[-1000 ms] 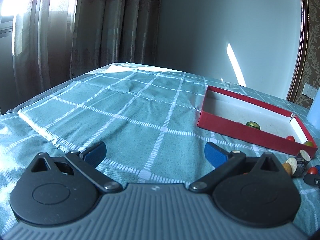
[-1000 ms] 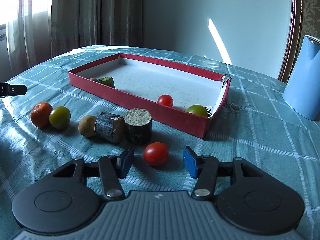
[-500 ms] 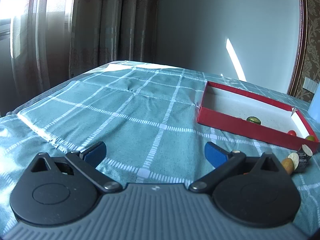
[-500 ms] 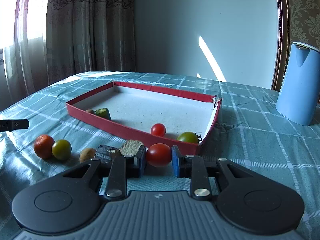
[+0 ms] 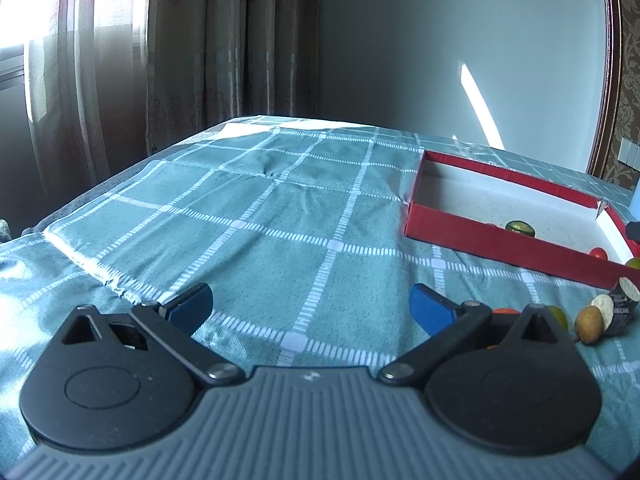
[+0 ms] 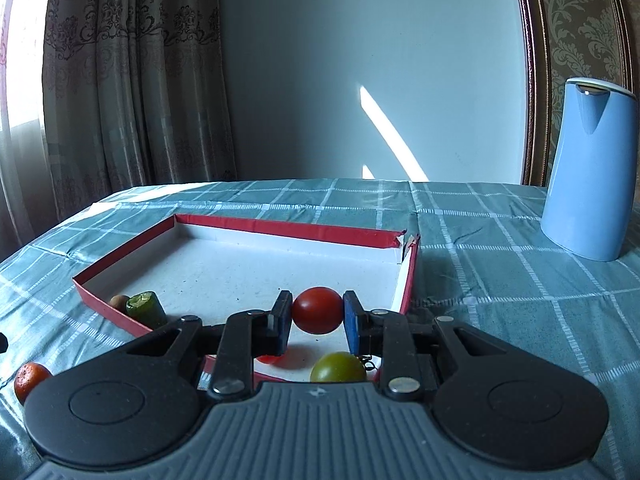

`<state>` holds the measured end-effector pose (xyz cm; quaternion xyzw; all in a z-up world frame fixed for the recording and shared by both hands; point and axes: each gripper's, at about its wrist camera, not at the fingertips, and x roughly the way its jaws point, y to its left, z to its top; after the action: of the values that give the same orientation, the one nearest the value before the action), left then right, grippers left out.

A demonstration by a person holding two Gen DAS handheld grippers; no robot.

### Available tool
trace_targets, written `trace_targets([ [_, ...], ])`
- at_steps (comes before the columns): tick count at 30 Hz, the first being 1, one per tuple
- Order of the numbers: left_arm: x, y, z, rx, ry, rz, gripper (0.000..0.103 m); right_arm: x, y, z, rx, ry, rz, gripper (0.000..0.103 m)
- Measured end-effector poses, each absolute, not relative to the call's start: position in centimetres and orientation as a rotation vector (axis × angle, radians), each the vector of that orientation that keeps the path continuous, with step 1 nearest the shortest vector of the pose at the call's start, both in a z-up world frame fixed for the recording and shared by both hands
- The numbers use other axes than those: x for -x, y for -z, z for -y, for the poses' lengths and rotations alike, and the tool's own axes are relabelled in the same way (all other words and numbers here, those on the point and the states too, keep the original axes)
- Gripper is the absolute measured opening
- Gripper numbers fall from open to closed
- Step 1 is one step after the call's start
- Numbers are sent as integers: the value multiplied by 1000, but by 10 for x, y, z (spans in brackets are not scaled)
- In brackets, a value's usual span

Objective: Organize fruits
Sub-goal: 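Place the red tomato in the tray and open the right gripper, then grasp the orange with the left gripper and lift it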

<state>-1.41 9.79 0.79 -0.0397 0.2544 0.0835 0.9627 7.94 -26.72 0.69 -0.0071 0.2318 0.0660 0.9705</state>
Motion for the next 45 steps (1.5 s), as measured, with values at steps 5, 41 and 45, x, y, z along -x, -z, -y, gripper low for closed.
trace_targets([
  [5, 13, -7, -97, 69, -170, -523, 103, -84, -3, 266, 25, -128, -471, 26],
  [41, 42, -7, -41, -242, 230, -399, 99, -67, -7, 306, -153, -47, -373, 66],
  [45, 33, -2, -34, -282, 278, -472, 95, -67, -8, 307, -156, -48, -373, 66],
])
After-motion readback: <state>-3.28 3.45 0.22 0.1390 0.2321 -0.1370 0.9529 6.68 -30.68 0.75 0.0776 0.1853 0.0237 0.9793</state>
